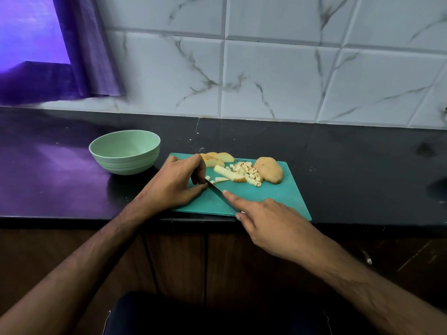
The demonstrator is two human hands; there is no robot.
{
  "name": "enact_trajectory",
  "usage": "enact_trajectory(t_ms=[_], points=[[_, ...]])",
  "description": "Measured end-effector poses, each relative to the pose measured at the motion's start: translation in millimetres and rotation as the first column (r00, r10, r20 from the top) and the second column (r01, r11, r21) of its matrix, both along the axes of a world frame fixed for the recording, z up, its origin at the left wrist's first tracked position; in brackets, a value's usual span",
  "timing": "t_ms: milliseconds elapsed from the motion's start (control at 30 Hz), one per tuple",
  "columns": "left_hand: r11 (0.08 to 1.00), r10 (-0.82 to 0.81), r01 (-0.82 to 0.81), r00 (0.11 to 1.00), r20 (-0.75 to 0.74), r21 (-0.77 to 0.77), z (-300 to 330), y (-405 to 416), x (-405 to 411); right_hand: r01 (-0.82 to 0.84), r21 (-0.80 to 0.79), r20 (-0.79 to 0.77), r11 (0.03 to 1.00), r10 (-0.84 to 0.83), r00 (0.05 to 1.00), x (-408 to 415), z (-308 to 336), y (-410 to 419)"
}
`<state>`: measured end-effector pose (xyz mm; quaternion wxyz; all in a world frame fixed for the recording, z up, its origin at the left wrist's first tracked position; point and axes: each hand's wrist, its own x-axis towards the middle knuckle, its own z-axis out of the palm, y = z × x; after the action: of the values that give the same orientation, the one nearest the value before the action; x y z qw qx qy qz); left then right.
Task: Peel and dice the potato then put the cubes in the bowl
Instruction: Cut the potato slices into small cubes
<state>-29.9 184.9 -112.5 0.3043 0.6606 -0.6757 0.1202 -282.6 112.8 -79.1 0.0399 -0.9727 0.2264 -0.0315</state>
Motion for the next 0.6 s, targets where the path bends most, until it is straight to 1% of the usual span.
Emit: enact_trajectory(t_ms=[167, 233, 300, 333, 400, 467, 533, 600], points=[[1.0, 0.021, -0.021, 1.0, 0.017, -0.005, 1.4, 1.8, -2.4, -0.017, 0.011, -0.012, 1.0, 0.017, 1.0, 0.2, -1.7, -3.8], [0.999, 0.041, -0.041, 0.999, 0.03, -0.005, 2.1, 1.4, -3.6, -0.024, 0.094, -0.048, 0.995, 0.028, 0.998, -7.5, 9.8, -12.3], [0.999, 0.049, -0.05, 0.998, 0.03, 0.004, 1.6, 0.0, -3.6, -0.024, 0.278, -0.053, 0.96, 0.04, 0.998, -19.7, 27.2, -28.4], [0.999, 0.048, -0.048, 0.999, 0.024, 0.014, 1.0, -0.8, -3.0, -0.024, 0.375, -0.022, 0.927, 0.035, 0.999, -25.9, 35.0, -37.9], [0.998, 0.044, -0.045, 0.999, 0.017, 0.039, -1.3, -2.7, -0.5, -0.043, 0.492, 0.088, 0.869, 0.0, 0.996, -34.9, 42.4, -56.7], [0.996, 0.042, -0.043, 0.999, 0.024, 0.072, -2.8, -6.4, 0.7, -0.071, 0.569, 0.213, 0.819, -0.064, 0.975, -39.5, 40.3, -73.4], [0.991, 0.039, -0.045, 0.998, 0.045, 0.122, -3.2, -9.8, 2.7, -0.121, 0.648, 0.339, 0.752, -0.142, 0.93, -38.6, 32.7, -84.7], [0.983, 0.041, -0.056, 0.995, 0.088, 0.174, -2.2, -13.7, 4.1, -0.17, 0.679, 0.433, 0.714, -0.204, 0.878, -33.4, 22.8, -93.4]])
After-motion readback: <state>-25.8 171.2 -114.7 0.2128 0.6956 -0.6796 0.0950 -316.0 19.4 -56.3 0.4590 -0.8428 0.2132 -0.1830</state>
